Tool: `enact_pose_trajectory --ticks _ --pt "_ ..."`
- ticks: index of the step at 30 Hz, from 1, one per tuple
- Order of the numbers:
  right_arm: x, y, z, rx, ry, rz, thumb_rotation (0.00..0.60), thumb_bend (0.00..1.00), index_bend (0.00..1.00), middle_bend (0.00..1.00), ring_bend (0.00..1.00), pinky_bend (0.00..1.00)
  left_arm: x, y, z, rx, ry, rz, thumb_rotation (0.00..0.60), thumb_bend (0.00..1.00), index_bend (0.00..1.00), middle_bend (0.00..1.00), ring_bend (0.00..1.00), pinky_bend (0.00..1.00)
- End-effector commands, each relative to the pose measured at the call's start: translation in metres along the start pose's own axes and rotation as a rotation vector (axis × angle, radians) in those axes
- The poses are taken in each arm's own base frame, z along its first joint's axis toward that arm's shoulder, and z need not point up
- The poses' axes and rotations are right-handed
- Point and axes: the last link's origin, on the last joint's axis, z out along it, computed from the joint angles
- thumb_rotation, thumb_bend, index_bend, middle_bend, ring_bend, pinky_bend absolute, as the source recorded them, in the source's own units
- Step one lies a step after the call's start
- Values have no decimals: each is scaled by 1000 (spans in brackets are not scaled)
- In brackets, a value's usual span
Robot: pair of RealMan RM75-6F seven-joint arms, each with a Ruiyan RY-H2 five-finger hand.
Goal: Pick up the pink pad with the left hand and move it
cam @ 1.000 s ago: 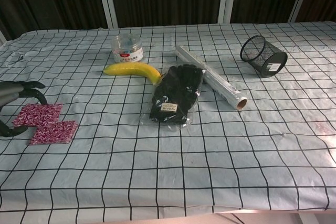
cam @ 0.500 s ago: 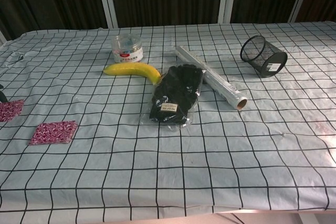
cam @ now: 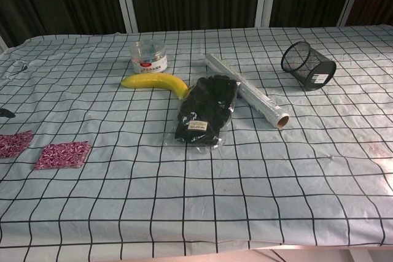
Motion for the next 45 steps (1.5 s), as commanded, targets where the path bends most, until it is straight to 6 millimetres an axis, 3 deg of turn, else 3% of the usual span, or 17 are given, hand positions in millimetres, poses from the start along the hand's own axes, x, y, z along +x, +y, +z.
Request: enact_pose_trajectory --ticks 1,7,15,20,45 --pt "0 0 0 2 1 1 600 199 0 0 0 0 7 5 -9 -21 28 1 600 323 0 0 0 0" --pt "1 0 0 6 1 2 600 199 0 0 0 0 9 28 -31 -161 51 9 600 322 96 0 0 0" --pt "1 -1 1 12 -3 4 600 199 0 0 0 0 5 66 -31 -239 65 53 600 321 156 0 0 0" --pt "2 1 -1 11 0 7 600 199 0 0 0 0 -3 80 -27 -241 38 87 600 321 159 0 0 0" --pt "1 2 -2 8 0 5 600 199 0 0 0 0 -16 81 -16 -212 6 80 600 318 309 0 0 0"
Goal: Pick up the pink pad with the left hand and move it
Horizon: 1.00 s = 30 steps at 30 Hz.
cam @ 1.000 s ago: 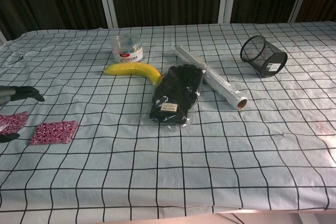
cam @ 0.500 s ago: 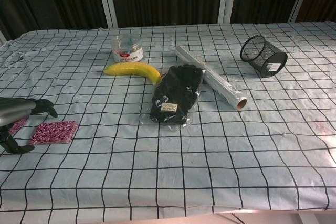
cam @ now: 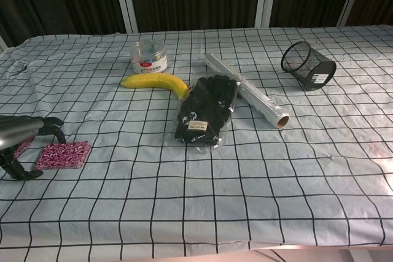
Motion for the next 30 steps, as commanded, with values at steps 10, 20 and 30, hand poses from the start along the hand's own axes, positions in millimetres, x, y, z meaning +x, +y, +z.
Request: enact_pose_trajectory --ticks 10,20,30 --pt "0 1 0 -4 -4 0 600 198 0 0 0 0 -1 0 1 -8 17 -18 600 318 432 0 0 0" --pt "0 0 0 -1 -5 1 600 198 0 0 0 0 -1 -1 0 -11 32 -23 600 318 499 11 0 0" --pt "0 0 0 -1 -4 2 600 198 0 0 0 0 1 -4 0 -14 54 -43 600 334 572 41 0 0"
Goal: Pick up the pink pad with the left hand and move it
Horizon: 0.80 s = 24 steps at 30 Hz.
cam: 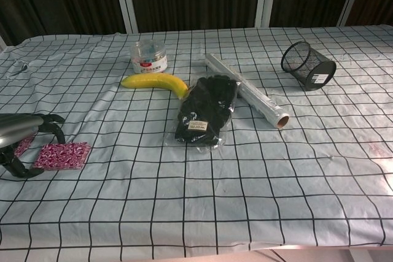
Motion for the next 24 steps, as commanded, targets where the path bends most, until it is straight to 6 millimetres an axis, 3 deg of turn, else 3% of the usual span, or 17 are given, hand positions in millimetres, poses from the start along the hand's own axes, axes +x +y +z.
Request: enact_pose_trajectory --ticks 1,14,19,24 --pt "0 0 0 -1 1 1 600 198 0 0 0 0 2 -2 -1 -1 13 -10 600 341 585 45 0 0" --pt "0 0 0 -1 -1 0 600 198 0 0 0 0 10 -19 -12 8 41 -53 600 347 622 59 0 0" --pt "0 0 0 -3 -1 0 600 198 0 0 0 0 13 -40 -28 39 63 -59 600 336 619 60 0 0" --pt "1 0 -1 -3 7 4 600 198 0 0 0 0 3 -68 -49 87 54 -62 600 333 614 61 0 0"
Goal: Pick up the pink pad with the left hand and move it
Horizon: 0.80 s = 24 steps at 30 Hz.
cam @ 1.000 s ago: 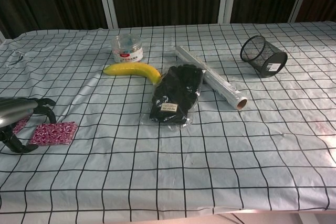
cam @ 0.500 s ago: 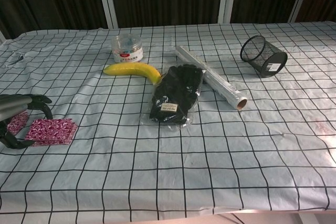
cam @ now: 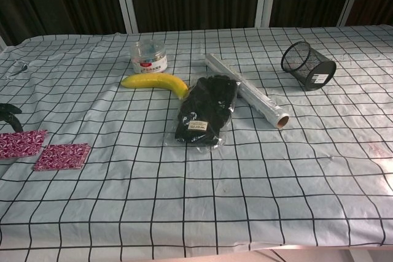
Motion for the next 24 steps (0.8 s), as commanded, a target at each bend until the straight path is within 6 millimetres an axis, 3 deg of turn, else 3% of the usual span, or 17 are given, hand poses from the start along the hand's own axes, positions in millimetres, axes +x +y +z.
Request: enact_pose_trajectory --ticks 1,6,9,14,17,24 --pt "0 0 0 1 1 0 600 199 0 0 0 0 -8 -18 -14 25 -9 3 600 332 611 62 0 0" --pt "-1 -2 1 8 -5 -3 600 199 0 0 0 0 -27 -28 -24 33 -41 -5 600 335 581 62 0 0" --pt "-2 -4 2 16 -8 -4 600 199 0 0 0 0 -34 -28 -23 24 -62 -3 600 333 501 53 0 0" --pt "-2 -5 1 20 -7 -5 600 198 0 0 0 0 -38 -27 -22 23 -78 10 600 324 280 17 0 0" --pt "-1 -4 1 18 -4 -4 600 198 0 0 0 0 -39 -25 -22 30 -92 16 600 314 24 0 0 0" --pt "0 -2 -3 15 3 -1 600 199 0 0 0 0 -29 -28 -43 53 -56 19 600 297 0 0 0 0"
